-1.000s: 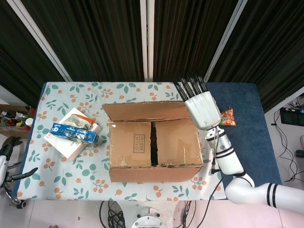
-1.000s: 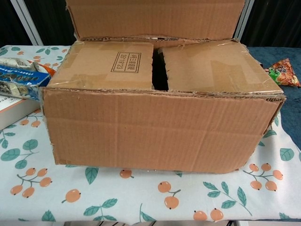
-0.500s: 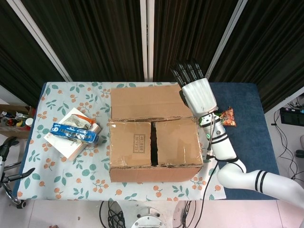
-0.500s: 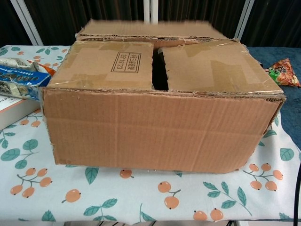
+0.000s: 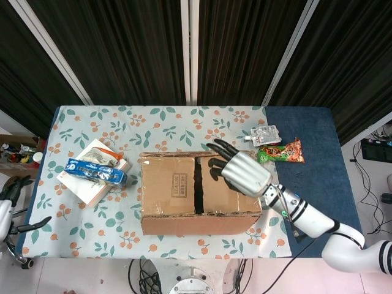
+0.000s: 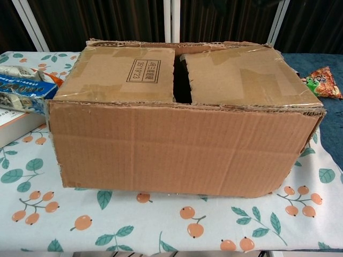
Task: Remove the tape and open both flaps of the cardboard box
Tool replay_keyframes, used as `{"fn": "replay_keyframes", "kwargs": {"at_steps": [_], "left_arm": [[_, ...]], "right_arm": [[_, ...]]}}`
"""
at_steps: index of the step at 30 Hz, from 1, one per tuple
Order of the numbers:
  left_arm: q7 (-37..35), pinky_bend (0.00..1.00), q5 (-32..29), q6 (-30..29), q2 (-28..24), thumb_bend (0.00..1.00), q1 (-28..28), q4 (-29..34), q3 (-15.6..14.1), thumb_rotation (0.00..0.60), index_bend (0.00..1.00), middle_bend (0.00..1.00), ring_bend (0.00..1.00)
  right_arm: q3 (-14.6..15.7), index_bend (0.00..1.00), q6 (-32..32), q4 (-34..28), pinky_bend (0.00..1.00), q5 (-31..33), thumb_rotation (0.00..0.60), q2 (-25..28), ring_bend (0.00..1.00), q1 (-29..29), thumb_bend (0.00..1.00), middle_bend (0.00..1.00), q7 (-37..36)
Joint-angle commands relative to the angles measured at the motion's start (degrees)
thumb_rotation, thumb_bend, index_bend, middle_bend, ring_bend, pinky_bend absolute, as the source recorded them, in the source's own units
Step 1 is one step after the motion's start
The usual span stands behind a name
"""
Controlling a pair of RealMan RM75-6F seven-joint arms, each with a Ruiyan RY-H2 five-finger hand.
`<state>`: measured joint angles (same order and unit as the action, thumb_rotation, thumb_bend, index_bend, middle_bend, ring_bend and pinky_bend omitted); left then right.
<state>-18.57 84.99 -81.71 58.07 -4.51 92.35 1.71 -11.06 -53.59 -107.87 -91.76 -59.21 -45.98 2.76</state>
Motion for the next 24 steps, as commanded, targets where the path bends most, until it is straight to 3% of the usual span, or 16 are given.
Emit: {"fn": "replay_keyframes", "kwargs": {"at_steps": [1, 13, 19, 24], "left_arm": [[-0.92, 0.21, 1.67, -0.56, 0.31, 0.02, -0.3, -1.32, -0.29, 0.441, 0.07, 0.16, 0.13], [7.01, 0.21, 4.42, -3.01, 2.47, 0.09, -0.54, -6.74, -0.58, 0.439, 0.1, 0.15, 0.13], [8.5, 0.21, 3.99, -2.89, 2.77, 0.09, -0.45, -7.25, -0.75, 0.439, 0.1, 0.16, 0.13], [8.24, 0.21, 3.44, -2.64, 2.85, 0.09, -0.36, -7.39, -0.83, 0.441, 0.1, 0.15, 0.13]], "right_arm": [[2.4, 0.54, -0.3, 0.06, 0.0, -2.77, 0.6, -0.58, 0.0, 0.85, 1.0, 0.34, -1.82], [5.44, 0.53, -1.11, 6.14, 0.0, -5.14, 0.6, -5.8, 0.0, 0.99, 1.0, 0.33, -2.89], [6.2, 0.44, -0.41, 9.26, 0.0, -5.99, 0.6, -8.55, 0.0, -0.11, 1.0, 0.32, -3.7], [6.26, 0.43, 0.16, 11.4, 0.0, -6.54, 0.6, -10.86, 0.0, -1.4, 1.0, 0.3, -3.58]]}}
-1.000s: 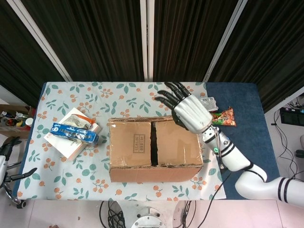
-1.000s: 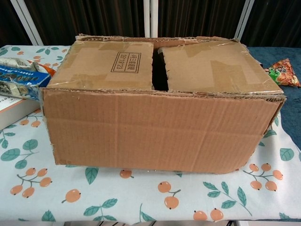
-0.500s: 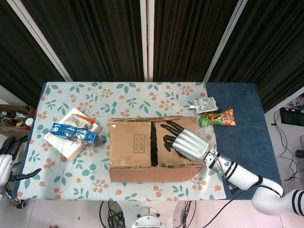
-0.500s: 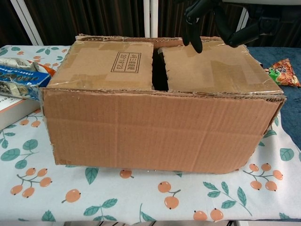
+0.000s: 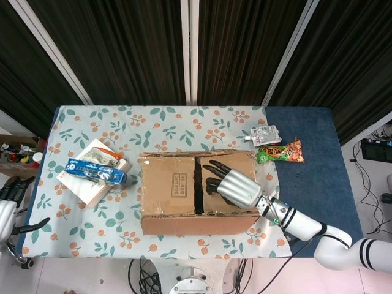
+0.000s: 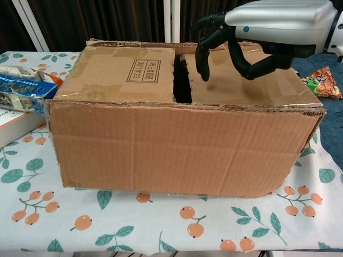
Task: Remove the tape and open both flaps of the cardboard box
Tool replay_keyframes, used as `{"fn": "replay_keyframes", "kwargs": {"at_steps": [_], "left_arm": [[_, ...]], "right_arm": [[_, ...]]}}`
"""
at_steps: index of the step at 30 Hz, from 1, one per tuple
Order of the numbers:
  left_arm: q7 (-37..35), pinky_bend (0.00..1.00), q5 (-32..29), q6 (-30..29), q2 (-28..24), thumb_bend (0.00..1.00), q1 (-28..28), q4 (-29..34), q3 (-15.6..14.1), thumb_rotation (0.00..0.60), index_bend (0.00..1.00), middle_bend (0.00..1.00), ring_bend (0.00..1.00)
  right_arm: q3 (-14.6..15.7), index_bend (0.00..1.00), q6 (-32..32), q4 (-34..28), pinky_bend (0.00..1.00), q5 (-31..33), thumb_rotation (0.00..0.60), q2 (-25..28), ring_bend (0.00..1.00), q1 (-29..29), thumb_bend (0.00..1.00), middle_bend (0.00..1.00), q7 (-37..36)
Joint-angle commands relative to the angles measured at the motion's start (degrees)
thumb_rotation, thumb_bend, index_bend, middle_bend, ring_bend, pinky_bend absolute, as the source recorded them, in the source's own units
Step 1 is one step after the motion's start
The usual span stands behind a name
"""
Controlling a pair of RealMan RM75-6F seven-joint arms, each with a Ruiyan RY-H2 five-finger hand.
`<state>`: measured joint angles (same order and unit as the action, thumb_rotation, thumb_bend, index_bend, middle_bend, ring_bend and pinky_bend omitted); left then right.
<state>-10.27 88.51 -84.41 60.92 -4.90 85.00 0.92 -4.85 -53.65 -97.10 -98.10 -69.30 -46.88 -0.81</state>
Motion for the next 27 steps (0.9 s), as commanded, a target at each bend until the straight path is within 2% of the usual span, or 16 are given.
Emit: {"fn": "replay_keyframes", "kwargs": {"at_steps": [1, 18, 27], "left_arm": [[-0.1, 0.21, -0.14, 0.1, -0.03, 0.09, 0.05, -0.08, -0.07, 0.438, 0.1, 0.15, 0.13], [-1.74, 0.21, -0.88, 0.0, 0.32, 0.09, 0.58, -1.47, -0.32, 0.442, 0.1, 0.15, 0.13], [-2.37, 0.21, -1.06, 0.18, 0.5, 0.09, 0.66, -1.81, -0.43, 0.438, 0.1, 0.15, 0.13]], "right_arm": [[0.03, 0.43, 0.31, 0.96, 0.0, -0.21, 0.6, -1.11, 0.0, -0.69, 1.0, 0.3, 0.07], [0.45, 0.38, 2.61, 3.86, 0.0, 1.14, 0.6, -4.32, 0.0, -3.29, 1.0, 0.28, 2.0], [0.49, 0.51, 1.88, 3.14, 0.0, 2.63, 0.6, -3.44, 0.0, -2.73, 1.0, 0.37, 4.23]]}}
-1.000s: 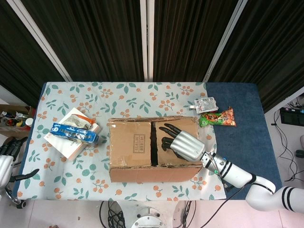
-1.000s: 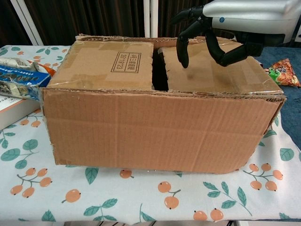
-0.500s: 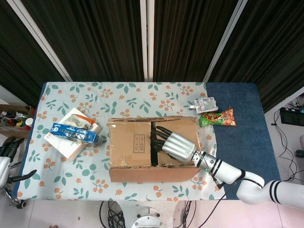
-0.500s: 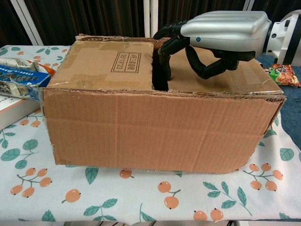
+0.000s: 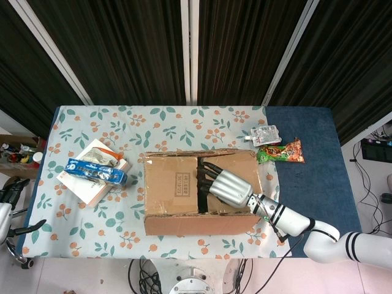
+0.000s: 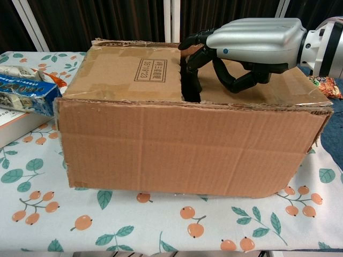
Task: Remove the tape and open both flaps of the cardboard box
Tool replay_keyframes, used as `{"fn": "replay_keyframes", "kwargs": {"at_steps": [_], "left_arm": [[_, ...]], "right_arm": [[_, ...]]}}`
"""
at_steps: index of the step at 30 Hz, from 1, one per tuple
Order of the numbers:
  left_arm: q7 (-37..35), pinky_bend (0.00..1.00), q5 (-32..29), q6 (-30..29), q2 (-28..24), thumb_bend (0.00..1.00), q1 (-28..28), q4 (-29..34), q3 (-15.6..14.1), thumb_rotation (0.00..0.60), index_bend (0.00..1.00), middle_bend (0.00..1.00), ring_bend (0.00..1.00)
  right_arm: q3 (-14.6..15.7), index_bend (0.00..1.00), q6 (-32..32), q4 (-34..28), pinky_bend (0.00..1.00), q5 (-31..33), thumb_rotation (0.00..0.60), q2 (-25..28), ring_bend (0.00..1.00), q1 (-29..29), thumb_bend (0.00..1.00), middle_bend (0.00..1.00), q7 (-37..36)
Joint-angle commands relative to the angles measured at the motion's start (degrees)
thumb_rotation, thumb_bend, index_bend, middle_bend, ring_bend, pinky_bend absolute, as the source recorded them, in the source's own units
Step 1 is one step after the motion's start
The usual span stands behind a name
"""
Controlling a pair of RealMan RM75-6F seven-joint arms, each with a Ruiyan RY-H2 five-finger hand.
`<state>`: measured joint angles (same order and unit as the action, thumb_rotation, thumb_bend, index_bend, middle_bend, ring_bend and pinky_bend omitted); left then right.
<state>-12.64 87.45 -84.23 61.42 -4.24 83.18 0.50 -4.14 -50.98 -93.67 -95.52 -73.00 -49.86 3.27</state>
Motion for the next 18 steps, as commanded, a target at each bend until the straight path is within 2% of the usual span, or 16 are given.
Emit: {"fn": "replay_keyframes", "kwargs": {"at_steps": [1, 7, 18], "left_arm": [[0.05, 0.21, 0.02, -0.01, -0.01, 0.09, -0.01, 0.03, 0.0, 0.439, 0.1, 0.15, 0.13], [0.38, 0.21, -0.05, 0.21, -0.33, 0.09, -0.14, 0.61, 0.03, 0.442, 0.1, 0.16, 0.13], [1.44, 0.21, 0.07, 1.17, -0.39, 0.1, -0.93, 1.89, 0.13, 0.439, 0.1, 0.16, 0.13]], "right_arm": [[-0.32, 0.51, -1.25, -0.5, 0.0, 0.0, 0.6, 0.48, 0.0, 0.35, 1.0, 0.37, 0.06], [-1.04, 0.55, -4.08, -2.65, 0.0, -0.61, 0.6, 3.48, 0.0, 1.1, 1.0, 0.43, -0.04], [-1.67, 0.55, -11.02, -8.09, 0.0, -2.78, 0.6, 12.64, 0.0, 4.51, 1.0, 0.44, -1.57]]}}
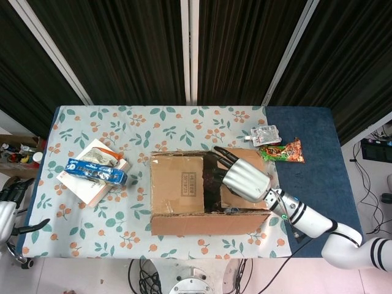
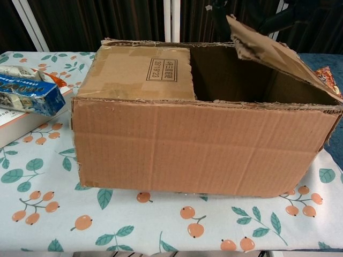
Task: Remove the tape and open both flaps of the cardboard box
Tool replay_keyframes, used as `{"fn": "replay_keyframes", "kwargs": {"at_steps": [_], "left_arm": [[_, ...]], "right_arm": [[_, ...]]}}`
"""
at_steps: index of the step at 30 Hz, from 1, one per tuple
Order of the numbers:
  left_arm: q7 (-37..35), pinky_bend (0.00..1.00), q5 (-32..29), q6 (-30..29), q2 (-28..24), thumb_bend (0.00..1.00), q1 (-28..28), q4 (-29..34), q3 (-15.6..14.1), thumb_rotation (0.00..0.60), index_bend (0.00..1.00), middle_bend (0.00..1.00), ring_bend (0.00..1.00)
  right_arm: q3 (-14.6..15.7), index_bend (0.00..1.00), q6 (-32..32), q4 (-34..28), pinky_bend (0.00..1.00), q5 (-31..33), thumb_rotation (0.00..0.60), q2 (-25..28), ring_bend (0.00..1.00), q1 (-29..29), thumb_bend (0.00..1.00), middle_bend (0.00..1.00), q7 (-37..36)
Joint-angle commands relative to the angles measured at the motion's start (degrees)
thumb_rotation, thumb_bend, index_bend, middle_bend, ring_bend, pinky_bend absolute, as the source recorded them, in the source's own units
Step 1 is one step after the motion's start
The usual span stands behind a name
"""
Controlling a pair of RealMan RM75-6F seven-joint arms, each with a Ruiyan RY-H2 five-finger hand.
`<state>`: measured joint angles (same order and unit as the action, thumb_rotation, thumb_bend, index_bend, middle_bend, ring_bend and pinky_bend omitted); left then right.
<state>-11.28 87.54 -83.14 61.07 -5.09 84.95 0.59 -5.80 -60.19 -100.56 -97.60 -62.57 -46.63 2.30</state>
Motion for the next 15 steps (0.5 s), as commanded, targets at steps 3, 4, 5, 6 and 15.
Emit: {"fn": "replay_keyframes", "kwargs": {"at_steps": [3, 4, 5, 6, 15], "left_arm": [[0.43, 0.21, -0.12, 0.39, -0.08, 0.09, -0.36, 0.56, 0.17, 0.444, 0.1, 0.16, 0.13], [0.56, 0.21, -0.23, 0.52, -0.04, 0.09, -0.45, 0.77, 0.24, 0.459, 0.1, 0.16, 0.13], [0.83, 0.21, -0.43, 0.68, 0.05, 0.09, -0.54, 1.04, 0.32, 0.506, 0.1, 0.16, 0.13], [1.44, 0.21, -0.54, 0.96, 0.15, 0.09, -0.71, 1.29, 0.36, 0.53, 0.1, 0.16, 0.13], [0.88, 0.21, 0.2, 2.28, 0.06, 0.09, -2.14, 3.46, 0.53, 0.589, 0.1, 0.16, 0.13]], "right_arm": [[0.0, 0.54, -4.2, -1.69, 0.0, -0.99, 0.6, 4.76, 0.0, 2.85, 1.0, 0.44, -1.93], [0.0, 0.54, -5.0, -1.83, 0.0, -1.01, 0.6, 5.45, 0.0, 3.38, 1.0, 0.44, -2.59], [0.02, 0.54, -5.8, -1.93, 0.0, -1.04, 0.6, 6.14, 0.0, 3.92, 1.0, 0.44, -3.32], [0.06, 0.54, -6.95, -1.94, 0.0, -1.17, 0.6, 6.98, 0.0, 4.66, 1.0, 0.44, -4.37], [1.22, 0.53, -16.88, 1.81, 0.0, -3.3, 0.6, 11.39, 0.0, 11.01, 1.0, 0.43, -13.89]]}}
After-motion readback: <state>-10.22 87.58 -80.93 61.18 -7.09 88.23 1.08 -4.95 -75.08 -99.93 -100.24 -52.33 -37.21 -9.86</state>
